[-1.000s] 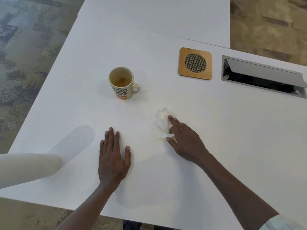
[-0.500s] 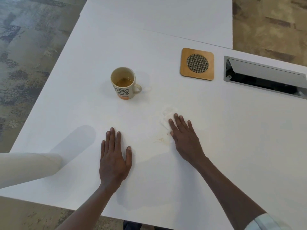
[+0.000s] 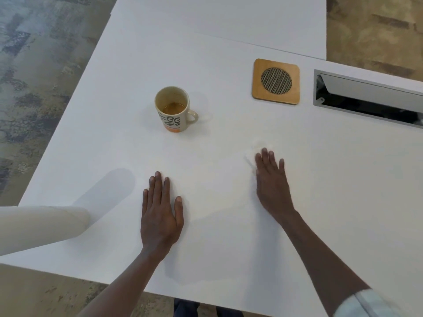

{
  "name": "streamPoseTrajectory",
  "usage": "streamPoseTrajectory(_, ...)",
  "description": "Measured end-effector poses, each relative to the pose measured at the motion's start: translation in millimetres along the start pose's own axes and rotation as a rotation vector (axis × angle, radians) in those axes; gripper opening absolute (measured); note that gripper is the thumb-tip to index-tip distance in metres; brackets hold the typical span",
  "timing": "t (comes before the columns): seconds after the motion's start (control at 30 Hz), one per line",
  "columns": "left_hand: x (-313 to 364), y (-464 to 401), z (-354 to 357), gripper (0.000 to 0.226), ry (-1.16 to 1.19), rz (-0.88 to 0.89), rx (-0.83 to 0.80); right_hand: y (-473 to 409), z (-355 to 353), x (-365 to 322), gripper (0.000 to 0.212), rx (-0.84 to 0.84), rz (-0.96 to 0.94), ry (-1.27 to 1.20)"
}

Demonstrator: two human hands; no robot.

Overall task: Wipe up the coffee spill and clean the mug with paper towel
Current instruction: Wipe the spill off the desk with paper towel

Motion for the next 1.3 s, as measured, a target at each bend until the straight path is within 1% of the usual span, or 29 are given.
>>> streamPoseTrajectory(0.07, -0.6, 0.1, 0.7, 0.064, 0.0, 0.004, 0.004, -33.7, 1.3, -21.0, 0.049, 0.02, 0.032, -0.033)
streamPoseTrajectory(0.17, -0.8, 0.0, 1.6, 0.063, -0.008, 0.013, 0.01, -54.4, 14.8, -81.2, 0.053, 0.021, -0.096, -0.032)
streamPoseTrajectory(0.27, -1.3, 0.0, 1.8, 0.063, 0.009, 0.02, 0.017, -18.1, 31.4, -128.9, 0.064, -0.06, -0.323, -0.003)
streamPoseTrajectory(0.33, -1.2, 0.0, 2.0, 0.063, 0.018, 0.02, 0.02, 21.3, 35.3, -131.3, 0.064, -0.081, -0.438, -0.035)
streamPoseTrajectory(0.4, -1.9, 0.6, 2.4, 0.063, 0.021, 0.024, 0.021, 54.8, 32.2, -112.7, 0.064, -0.102, -0.475, -0.05)
streamPoseTrajectory(0.47, -2.5, 1.1, 2.6, 0.063, 0.026, 0.029, 0.024, 66.1, 22.6, -77.6, 0.064, -0.094, -0.398, -0.043)
streamPoseTrajectory(0.6, -3.1, 1.5, 3.7, 0.062, 0.024, 0.035, 0.031, 27.0, -4.2, 5.3, 0.056, -0.005, 0.016, -0.068)
streamPoseTrajectory(0.63, -3.1, 1.8, 4.1, 0.062, 0.025, 0.036, 0.032, 8.9, -8.5, 16.8, 0.056, 0.012, 0.082, -0.07)
streamPoseTrajectory(0.67, -3.0, 1.6, 4.4, 0.062, 0.027, 0.036, 0.034, -10.8, -11.0, 20.4, 0.058, 0.03, 0.115, -0.076)
streamPoseTrajectory(0.73, -3.1, 1.2, 4.3, 0.062, 0.03, 0.034, 0.039, -48.9, -10.7, 8.8, 0.06, 0.064, 0.107, -0.093)
streamPoseTrajectory(0.83, -1.9, 1.8, 3.8, 0.062, 0.041, 0.038, 0.044, -86.4, -1.8, -38.2, 0.063, 0.045, -0.031, -0.121)
streamPoseTrajectory(0.93, -2.2, 2.0, 2.2, 0.064, 0.068, 0.04, 0.047, -87.1, 14.7, -93.5, 0.066, -0.005, -0.234, -0.084)
streamPoseTrajectory(1.0, -2.2, 2.2, 1.4, 0.066, 0.087, 0.04, 0.047, -71.8, 23.8, -120.8, 0.066, -0.036, -0.332, -0.08)
streamPoseTrajectory(1.13, -2.5, 2.7, 0.4, 0.069, 0.142, 0.04, 0.074, -35.5, 33.4, -150.2, 0.069, -0.126, -0.48, -0.114)
streamPoseTrajectory(1.3, -4.5, 3.6, -0.5, 0.072, 0.218, 0.05, 0.12, 22.9, 41.9, -171.5, 0.053, -0.2, -0.666, -0.168)
Point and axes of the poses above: each hand's wrist, its own y-axis away from the middle knuckle, its own z-axis out of the palm, x = y × z, the point moved 2 cm from there along -y, towards the middle knuckle, and after that the axes turned 1 degree about -y, right-handed, at the moved point
